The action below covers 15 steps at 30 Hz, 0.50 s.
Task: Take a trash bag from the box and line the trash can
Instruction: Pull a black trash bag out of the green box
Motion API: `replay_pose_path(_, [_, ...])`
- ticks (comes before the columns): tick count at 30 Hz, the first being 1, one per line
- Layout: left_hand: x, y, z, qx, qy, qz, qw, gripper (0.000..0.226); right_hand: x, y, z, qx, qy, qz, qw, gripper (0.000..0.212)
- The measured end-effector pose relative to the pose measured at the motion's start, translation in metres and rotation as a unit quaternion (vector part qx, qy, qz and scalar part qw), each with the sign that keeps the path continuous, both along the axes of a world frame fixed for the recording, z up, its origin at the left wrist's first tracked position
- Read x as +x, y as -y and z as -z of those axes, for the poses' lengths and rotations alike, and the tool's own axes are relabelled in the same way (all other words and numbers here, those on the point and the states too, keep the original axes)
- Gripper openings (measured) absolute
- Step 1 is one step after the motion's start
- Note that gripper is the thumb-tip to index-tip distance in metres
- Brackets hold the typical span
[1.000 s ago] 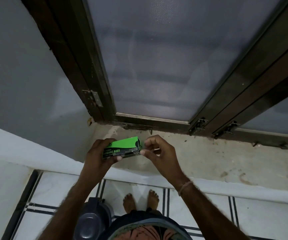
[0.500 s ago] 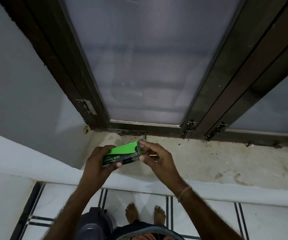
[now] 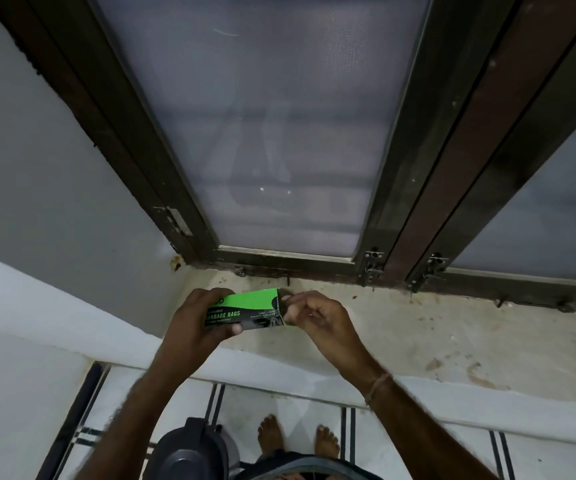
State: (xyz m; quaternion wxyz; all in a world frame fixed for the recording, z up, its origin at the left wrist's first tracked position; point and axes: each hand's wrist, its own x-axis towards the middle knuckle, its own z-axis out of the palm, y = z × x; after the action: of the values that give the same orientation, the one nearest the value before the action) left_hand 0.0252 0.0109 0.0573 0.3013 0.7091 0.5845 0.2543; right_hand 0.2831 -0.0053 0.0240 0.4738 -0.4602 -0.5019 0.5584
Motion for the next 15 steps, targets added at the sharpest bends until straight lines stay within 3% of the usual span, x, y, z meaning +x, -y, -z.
replay_pose_path(9, [0.039,-0.017,-0.042,0.124,-0.237,0.045,0.962,0.067,-0.008,-0.007,0.009,-0.177,-0.197,-0.031,0.964,0.026])
replay_pose_path(12, [0.044,-0.020,-0.052,0.146,-0.248,0.060,0.956,0.064,-0.006,-0.010,0.005,-0.208,-0.247,-0.022,0.946,0.040])
replay_pose_path(15, [0.037,-0.021,-0.054,0.134,-0.205,0.057,0.968,0.062,-0.002,-0.013,0.002,-0.223,-0.269,-0.013,0.937,0.048])
